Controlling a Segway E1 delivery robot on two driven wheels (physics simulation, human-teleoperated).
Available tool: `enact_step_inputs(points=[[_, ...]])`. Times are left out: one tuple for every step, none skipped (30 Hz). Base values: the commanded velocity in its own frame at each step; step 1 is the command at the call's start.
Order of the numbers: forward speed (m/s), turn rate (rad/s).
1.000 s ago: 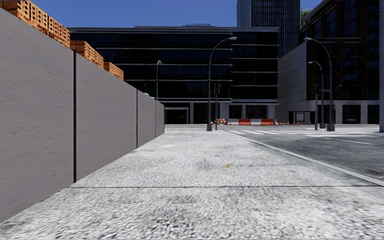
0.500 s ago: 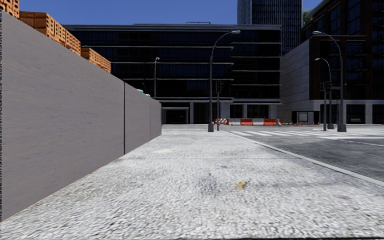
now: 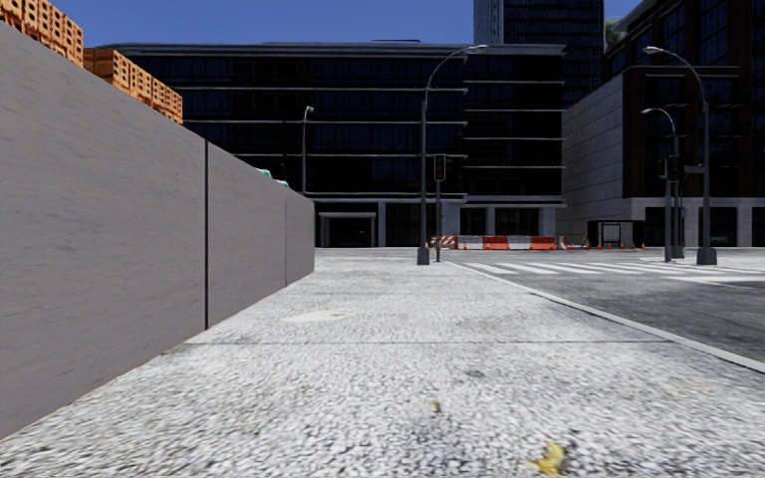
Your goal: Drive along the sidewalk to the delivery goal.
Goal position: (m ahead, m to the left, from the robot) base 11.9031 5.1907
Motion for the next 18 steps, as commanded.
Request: enact_step_inputs(points=[[2.0, 0.0], [2.0, 0.0], [2.0, 0.0], [2.0, 0.0], [2.0, 0.0], [2.0, 0.0], [2.0, 0.0], [2.0, 0.0], [2.0, 0.0], [2.0, 0.0], [2.0, 0.0], [2.0, 0.0], [2.0, 0.0], [2.0, 0.0], [2.0, 0.0], [2.0, 0.0], [2.0, 0.0], [2.0, 0.0]])
